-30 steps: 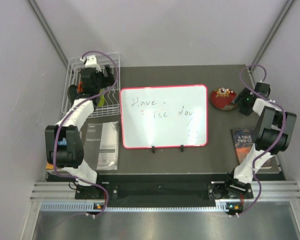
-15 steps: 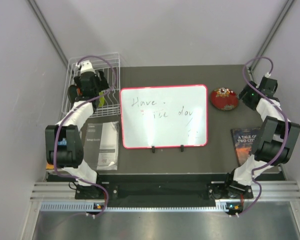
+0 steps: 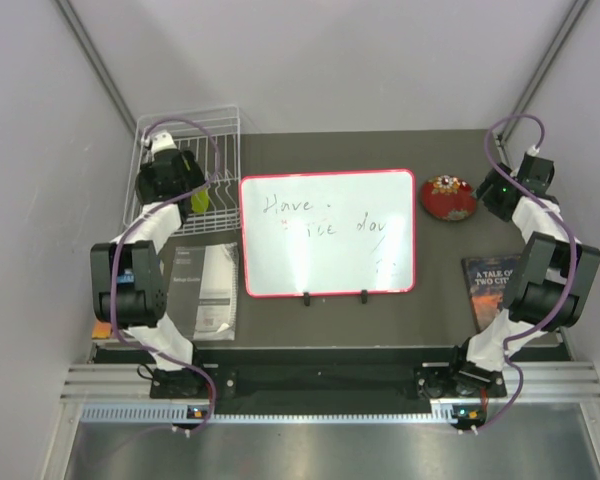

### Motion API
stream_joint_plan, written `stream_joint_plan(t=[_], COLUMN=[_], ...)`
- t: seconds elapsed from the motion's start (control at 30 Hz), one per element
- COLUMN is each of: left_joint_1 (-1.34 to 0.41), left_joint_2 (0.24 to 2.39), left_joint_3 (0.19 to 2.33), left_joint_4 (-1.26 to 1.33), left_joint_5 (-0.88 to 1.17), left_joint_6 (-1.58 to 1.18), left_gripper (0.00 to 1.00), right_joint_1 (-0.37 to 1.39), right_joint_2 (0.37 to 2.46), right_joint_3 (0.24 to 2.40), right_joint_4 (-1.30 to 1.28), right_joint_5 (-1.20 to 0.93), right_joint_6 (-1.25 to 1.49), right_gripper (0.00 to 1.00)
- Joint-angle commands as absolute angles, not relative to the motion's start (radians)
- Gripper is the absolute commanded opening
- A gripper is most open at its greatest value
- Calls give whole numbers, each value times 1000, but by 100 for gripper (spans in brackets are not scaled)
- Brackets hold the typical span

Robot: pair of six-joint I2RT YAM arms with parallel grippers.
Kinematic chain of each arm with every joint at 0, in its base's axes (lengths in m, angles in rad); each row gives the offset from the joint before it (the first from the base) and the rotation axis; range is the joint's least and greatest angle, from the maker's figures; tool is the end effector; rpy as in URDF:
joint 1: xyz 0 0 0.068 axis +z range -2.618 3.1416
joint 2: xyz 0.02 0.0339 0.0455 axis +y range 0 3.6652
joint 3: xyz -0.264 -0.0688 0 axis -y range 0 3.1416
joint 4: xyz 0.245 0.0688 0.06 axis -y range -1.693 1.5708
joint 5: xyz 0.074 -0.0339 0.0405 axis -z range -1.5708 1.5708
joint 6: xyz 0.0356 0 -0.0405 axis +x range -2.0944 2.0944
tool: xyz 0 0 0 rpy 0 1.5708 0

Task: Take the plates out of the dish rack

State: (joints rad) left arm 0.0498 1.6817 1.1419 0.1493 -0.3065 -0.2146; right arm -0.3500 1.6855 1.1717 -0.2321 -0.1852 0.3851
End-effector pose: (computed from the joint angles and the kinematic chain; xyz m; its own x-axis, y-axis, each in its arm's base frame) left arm 0.3890 0.0301 0.2603 -0.3020 -0.2183 -0.9280 -0.3996 0.9128 -0.0847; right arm 0.3527 -0.1218 0.2336 -0.5119 0.5799 -0.6337 0.4341 0.8113 0.3917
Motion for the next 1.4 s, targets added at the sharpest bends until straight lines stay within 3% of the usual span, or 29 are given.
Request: stream_joint_plan(t=[0.0, 0.1, 0.33, 0.37, 0.57, 0.6, 0.7, 1.03, 1.23, 1.37], left_joint_1=[52, 52, 51, 52, 52, 52, 49, -35, -37, -37], left_joint_2=[1712, 1724, 1761, 1764, 1758, 1746, 1717, 1594, 1490, 1470], left_joint_3=[1141, 1143, 1163, 1169, 1175, 1177, 1186, 1180, 1173, 1258], left_joint_4=[176, 181, 175, 167, 146, 146, 144, 196, 195, 109], left_joint_5=[-299, -299, -304, -304, -284, -282, -253, -449, -372, -249], left_joint_6=[-227, -227, -227, -229, -232, -227, -189, 32, 2, -103], left_gripper=[83, 77, 54, 46, 22, 11, 0, 0, 0, 0], right_joint_1=[-359, -359, -359, -359, -360, -359, -359, -334, -266, -204], right_joint_2=[1677, 1681, 1684, 1684, 1690, 1690, 1695, 1669, 1559, 1412], right_joint_3=[1177, 1177, 1169, 1167, 1173, 1173, 1173, 1189, 1207, 1126], right_joint_4=[-216, -216, -212, -212, -216, -215, -216, -248, -262, -112], right_joint_5=[-199, -202, -202, -202, -199, -199, -199, -155, -101, -112], right_joint_6=[370, 368, 365, 365, 362, 362, 359, 342, 292, 294], right_gripper=[65, 65, 65, 65, 65, 65, 64, 66, 69, 88])
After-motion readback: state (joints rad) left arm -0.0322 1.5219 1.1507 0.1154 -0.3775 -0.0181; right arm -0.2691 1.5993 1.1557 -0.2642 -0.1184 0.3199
